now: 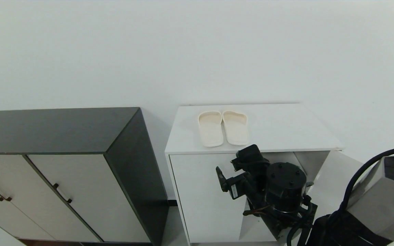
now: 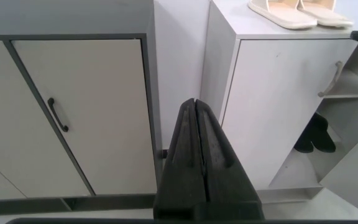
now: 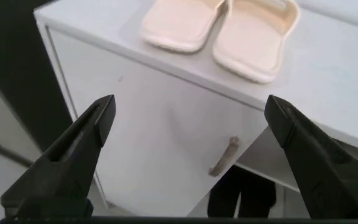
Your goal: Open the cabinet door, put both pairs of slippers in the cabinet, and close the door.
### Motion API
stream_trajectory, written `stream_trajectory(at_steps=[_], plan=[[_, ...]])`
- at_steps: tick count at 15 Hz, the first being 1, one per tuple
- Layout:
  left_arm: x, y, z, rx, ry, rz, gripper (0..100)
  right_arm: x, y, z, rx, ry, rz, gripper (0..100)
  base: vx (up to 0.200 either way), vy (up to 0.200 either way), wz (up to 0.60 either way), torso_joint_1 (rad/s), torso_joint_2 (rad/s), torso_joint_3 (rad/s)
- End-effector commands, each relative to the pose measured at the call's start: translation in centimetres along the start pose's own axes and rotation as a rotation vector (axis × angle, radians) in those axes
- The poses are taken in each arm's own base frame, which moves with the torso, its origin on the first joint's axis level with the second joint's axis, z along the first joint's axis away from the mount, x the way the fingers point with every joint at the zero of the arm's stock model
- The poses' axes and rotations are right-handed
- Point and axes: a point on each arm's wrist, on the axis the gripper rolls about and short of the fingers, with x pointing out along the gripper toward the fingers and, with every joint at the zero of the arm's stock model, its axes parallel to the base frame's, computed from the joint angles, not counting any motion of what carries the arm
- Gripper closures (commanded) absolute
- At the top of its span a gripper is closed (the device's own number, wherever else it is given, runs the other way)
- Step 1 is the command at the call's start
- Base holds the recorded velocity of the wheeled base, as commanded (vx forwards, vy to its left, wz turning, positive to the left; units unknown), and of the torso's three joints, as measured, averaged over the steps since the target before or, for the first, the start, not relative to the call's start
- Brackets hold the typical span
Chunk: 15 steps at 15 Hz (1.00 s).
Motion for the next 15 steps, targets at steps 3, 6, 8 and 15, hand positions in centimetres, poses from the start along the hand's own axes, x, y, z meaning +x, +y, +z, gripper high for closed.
stream_trajectory(at_steps=[3, 6, 8, 15], plan=[[0.0, 0.0, 0.0, 0.001, 0.001, 0.003, 100, 0.8, 0.2, 6.7, 0.195, 0.135, -0.086, 0, 0.0, 0.0, 0.0, 0.0, 0.0, 0.0], [0.0, 0.0, 0.0, 0.003, 0.001, 0.003, 100, 2.4, 1.0, 9.4, 0.315, 0.161, -0.235, 0, 0.0, 0.0, 0.0, 0.0, 0.0, 0.0], [0.0, 0.0, 0.0, 0.003, 0.001, 0.001, 100, 2.7, 1.1, 8.9, 0.309, 0.17, -0.239, 0, 0.0, 0.0, 0.0, 0.0, 0.0, 0.0], [0.0, 0.0, 0.0, 0.004, 0.001, 0.001, 100, 4.0, 1.8, 6.7, 0.278, 0.155, -0.212, 0, 0.057, 0.0, 0.0, 0.001, 0.0, 0.0]])
